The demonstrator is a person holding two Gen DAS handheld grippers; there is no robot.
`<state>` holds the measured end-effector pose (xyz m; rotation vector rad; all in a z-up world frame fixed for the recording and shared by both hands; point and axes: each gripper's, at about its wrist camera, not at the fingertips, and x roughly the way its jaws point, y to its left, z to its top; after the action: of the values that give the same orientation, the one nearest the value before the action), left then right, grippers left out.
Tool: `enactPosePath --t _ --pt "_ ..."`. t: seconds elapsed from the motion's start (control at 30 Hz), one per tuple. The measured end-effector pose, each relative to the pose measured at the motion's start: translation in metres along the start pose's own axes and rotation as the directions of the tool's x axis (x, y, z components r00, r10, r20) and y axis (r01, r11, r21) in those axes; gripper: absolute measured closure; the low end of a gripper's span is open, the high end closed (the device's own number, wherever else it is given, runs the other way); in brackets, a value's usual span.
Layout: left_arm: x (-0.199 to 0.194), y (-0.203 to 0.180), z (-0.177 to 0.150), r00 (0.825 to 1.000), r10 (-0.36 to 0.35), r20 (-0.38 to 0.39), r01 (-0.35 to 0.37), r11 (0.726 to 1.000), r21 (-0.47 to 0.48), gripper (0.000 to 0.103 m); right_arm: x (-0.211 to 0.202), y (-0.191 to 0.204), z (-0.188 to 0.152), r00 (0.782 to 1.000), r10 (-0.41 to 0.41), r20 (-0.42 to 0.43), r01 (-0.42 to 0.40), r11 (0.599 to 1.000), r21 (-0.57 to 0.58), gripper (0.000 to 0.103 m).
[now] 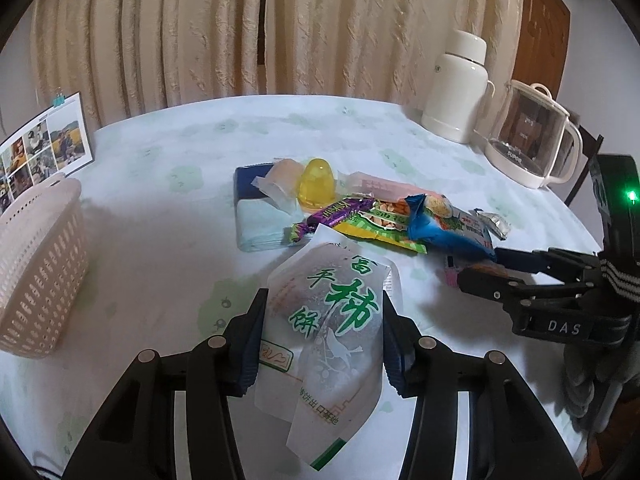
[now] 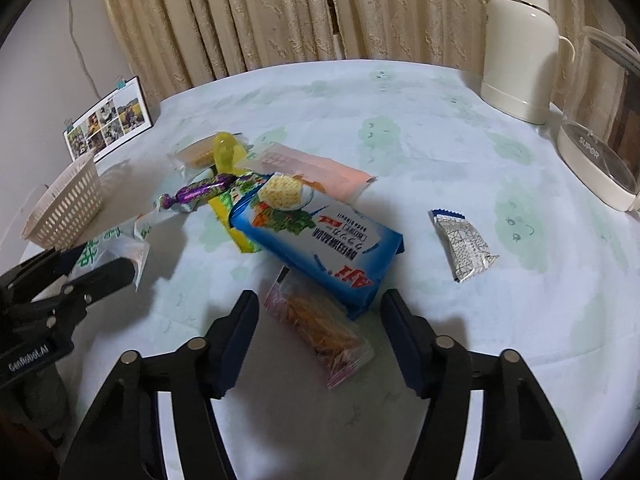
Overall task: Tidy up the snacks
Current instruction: 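Reach the left gripper to the white bag with green characters and grasp it, then carry the white bag with the left gripper over the pink basket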
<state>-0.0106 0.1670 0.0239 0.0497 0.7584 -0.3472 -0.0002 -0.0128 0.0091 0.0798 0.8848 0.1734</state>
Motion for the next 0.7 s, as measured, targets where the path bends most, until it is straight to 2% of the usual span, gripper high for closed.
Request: enactPosePath --t 0.13,0.17,0.5,0.7 --pt "-0.006 0.005 -0.001 1.000 0.001 0.012 -0.001 1.000 -0.019 0.052 -0.004 0.004 -0.006 1.000 -0.001 -0.002 0.001 1.000 -0.026 0.062" --pt "-0.007 0.005 -0.001 1.000 0.002 0.015 -0.002 1.000 -0.024 0.052 -0.005 0.005 -0.007 1.000 -0.005 -0.003 0.005 1.000 -0.028 0.063" --pt "-0.024 0.016 -0.001 0.998 0.043 0.053 -0.040 0.997 -0.059 0.052 -0.013 0.015 -0.017 1.000 0.000 -0.008 0.000 1.000 -0.023 0.066" --pt "-0.043 0.028 0.005 0.989 0.097 0.108 -0.089 0.993 -0.078 0.052 -0.018 0.018 -0.021 1.000 0.020 -0.002 -0.020 1.000 0.016 0.067"
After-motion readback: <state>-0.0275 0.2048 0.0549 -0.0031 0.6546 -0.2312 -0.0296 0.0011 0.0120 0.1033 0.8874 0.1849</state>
